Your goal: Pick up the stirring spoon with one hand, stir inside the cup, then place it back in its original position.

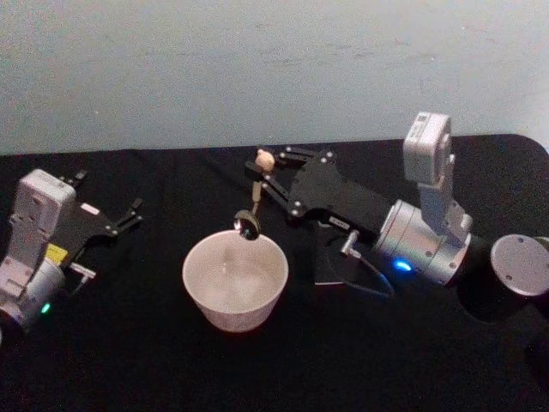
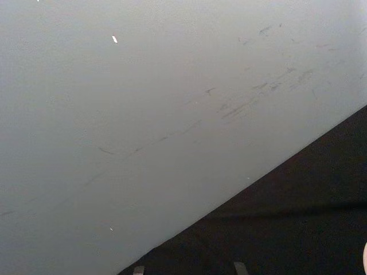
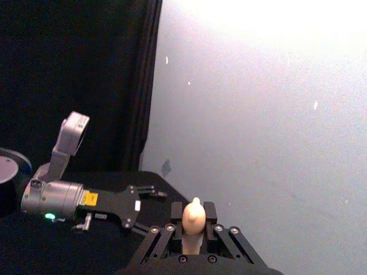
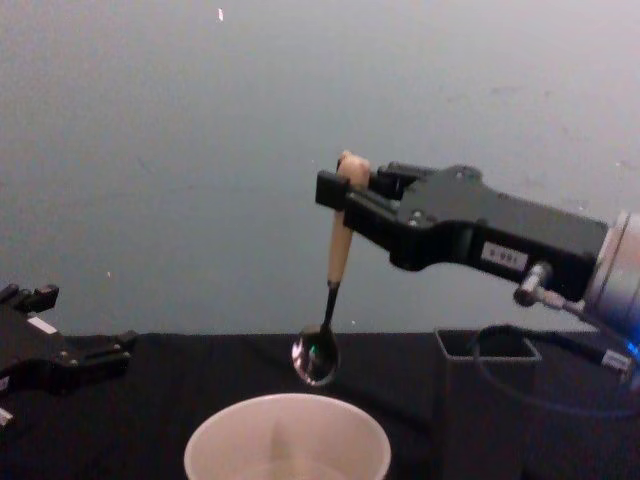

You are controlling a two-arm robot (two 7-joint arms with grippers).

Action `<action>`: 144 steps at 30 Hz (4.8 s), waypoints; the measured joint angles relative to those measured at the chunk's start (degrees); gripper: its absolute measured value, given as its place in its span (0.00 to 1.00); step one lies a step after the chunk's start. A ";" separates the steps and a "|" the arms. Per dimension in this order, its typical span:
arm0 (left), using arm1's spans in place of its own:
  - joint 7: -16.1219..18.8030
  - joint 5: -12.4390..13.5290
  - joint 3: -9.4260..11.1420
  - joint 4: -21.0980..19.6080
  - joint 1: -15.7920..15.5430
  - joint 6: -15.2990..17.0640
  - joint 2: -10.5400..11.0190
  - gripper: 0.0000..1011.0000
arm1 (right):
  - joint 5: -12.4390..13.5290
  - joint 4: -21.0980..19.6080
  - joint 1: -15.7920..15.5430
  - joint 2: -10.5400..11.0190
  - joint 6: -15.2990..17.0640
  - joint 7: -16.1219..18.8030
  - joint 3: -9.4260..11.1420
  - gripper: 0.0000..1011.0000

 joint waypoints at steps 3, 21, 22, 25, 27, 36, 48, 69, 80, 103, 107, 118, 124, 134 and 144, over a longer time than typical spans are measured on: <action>0.00 0.00 0.00 0.00 0.00 0.00 0.00 0.99 | 0.65 -1.04 -0.07 0.61 -0.25 0.17 0.48 0.21; 0.00 0.00 0.00 0.00 0.00 0.00 0.00 0.99 | 5.55 -9.16 -3.63 6.36 3.52 -3.50 7.03 0.21; 0.00 0.00 0.00 0.00 0.00 0.00 0.00 0.99 | 5.69 -9.89 -4.13 6.88 4.11 -4.09 7.63 0.21; 0.00 0.00 0.00 0.00 0.00 0.00 0.00 0.99 | 5.91 -11.43 -5.31 8.00 5.19 -5.07 8.67 0.21; 0.00 0.00 0.00 0.00 0.00 0.00 0.00 0.99 | 5.93 -12.02 -5.88 8.54 5.71 -5.48 9.06 0.21; 0.00 0.00 0.00 0.00 0.00 0.00 0.00 0.99 | 5.59 -13.63 -8.34 10.37 8.90 -7.33 10.25 0.21; 0.00 0.00 0.00 0.00 0.00 0.00 0.00 0.99 | 5.61 -12.20 -8.98 10.54 10.85 -7.30 9.63 0.21; 0.00 0.00 0.00 0.00 0.00 0.00 0.00 0.99 | 4.77 -3.19 -5.67 7.09 12.95 -7.32 6.40 0.21; 0.00 0.00 0.00 0.00 0.00 0.00 0.00 0.99 | 5.37 -1.96 -5.95 6.44 14.24 -8.24 6.63 0.21; 0.00 0.00 0.00 0.00 0.00 0.00 0.00 0.99 | 5.85 0.01 -6.11 5.24 15.14 -9.58 6.81 0.21; 0.00 0.00 0.00 0.00 0.00 0.00 0.00 0.99 | 5.73 0.21 -6.10 5.10 15.29 -9.71 6.81 0.21; 0.00 0.00 0.00 0.00 0.00 0.00 0.00 0.99 | 5.37 0.40 -6.20 4.99 15.78 -10.08 6.85 0.21; 0.00 0.00 0.00 0.00 0.00 0.00 0.00 0.99 | 5.37 0.40 -6.22 5.02 15.77 -10.08 6.88 0.21; 0.00 0.00 0.00 0.00 0.00 0.00 0.00 0.99 | 5.39 0.38 -6.23 5.04 15.77 -10.07 6.89 0.36; 0.00 0.00 0.00 0.00 0.00 0.00 0.00 0.99 | 5.43 0.33 -6.23 5.04 15.74 -10.05 6.88 0.70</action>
